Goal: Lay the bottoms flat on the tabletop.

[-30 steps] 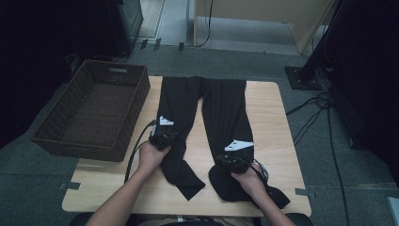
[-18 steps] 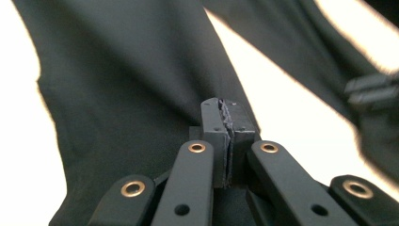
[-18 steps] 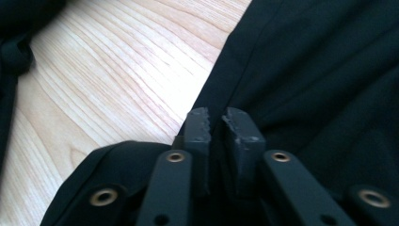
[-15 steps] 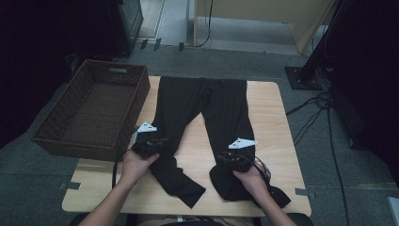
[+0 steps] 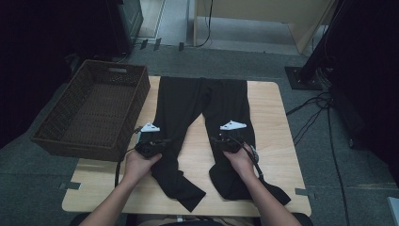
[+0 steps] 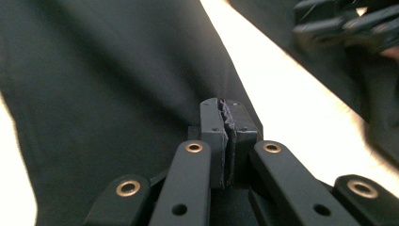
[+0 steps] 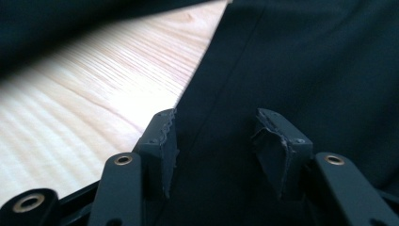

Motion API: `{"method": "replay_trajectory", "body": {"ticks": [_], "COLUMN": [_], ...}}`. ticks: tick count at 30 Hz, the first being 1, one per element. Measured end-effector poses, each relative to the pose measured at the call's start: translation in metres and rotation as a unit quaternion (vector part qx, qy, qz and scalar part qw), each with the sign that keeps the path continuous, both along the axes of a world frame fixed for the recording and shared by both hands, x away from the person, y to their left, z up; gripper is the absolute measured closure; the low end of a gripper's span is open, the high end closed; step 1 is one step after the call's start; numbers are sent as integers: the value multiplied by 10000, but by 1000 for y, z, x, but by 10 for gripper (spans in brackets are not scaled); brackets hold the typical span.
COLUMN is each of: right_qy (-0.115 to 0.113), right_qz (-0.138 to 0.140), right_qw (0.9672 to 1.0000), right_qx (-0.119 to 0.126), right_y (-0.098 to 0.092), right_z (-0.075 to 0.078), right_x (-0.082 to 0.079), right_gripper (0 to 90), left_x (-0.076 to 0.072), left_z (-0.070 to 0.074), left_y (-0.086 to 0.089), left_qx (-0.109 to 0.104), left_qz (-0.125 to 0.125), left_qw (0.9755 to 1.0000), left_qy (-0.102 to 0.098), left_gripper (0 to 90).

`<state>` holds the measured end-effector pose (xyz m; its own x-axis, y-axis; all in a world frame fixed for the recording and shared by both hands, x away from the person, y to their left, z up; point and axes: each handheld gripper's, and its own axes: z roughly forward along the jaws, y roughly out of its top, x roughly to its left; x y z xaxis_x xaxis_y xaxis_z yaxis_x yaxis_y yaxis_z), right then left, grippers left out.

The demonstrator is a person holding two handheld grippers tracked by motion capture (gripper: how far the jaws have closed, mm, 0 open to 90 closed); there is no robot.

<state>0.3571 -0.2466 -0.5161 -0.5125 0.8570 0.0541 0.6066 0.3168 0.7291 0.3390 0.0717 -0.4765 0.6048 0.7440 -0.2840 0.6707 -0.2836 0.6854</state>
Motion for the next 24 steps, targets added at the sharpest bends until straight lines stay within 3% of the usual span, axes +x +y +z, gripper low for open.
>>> {"method": "replay_trajectory", "body": {"ticks": [2,4,6,7,8,13,16,18,19,22,23,24], "right_qy": [-138,-169,-202,-253,-272,-8,90,138,147,165,150,127], "right_qz": [35,58,92,118,64,-105,-207,-321,-359,-406,-389,-374], "right_qw": [9999,9998,9995,9990,9985,9989,9984,9982,9982,9984,9984,9982], "right_qx": [-50,-63,-203,-356,-463,-468,-523,-486,-461,-369,-390,-459], "right_y": [1,-2,-5,-8,-11,-37,-53,-64,-68,-74,-74,-73], "right_z": [-2,-1,0,0,1,5,7,7,7,6,6,6], "right_x": [-1,-4,-9,-11,-13,-19,-22,-23,-24,-26,-26,-26], "right_gripper": [549,736,867,891,898,900,900,900,900,900,900,900], "left_x": [1,1,2,2,3,10,19,25,29,39,42,42], "left_z": [4,6,7,8,8,0,-5,-7,-9,-17,-22,-24], "left_y": [9,15,21,23,25,21,16,15,15,15,12,11], "left_qx": [-89,-79,-32,-71,-41,411,533,575,562,648,870,907], "left_qz": [84,171,259,307,360,388,518,722,839,873,803,783], "left_qw": [9999,9998,9997,9995,9993,9984,9972,9957,9949,9940,9928,9928], "left_qy": [-21,-35,-37,-30,-38,22,10,-95,-55,133,199,73], "left_gripper": [869,866,868,868,877,888,718,583,536,489,485,484]}}
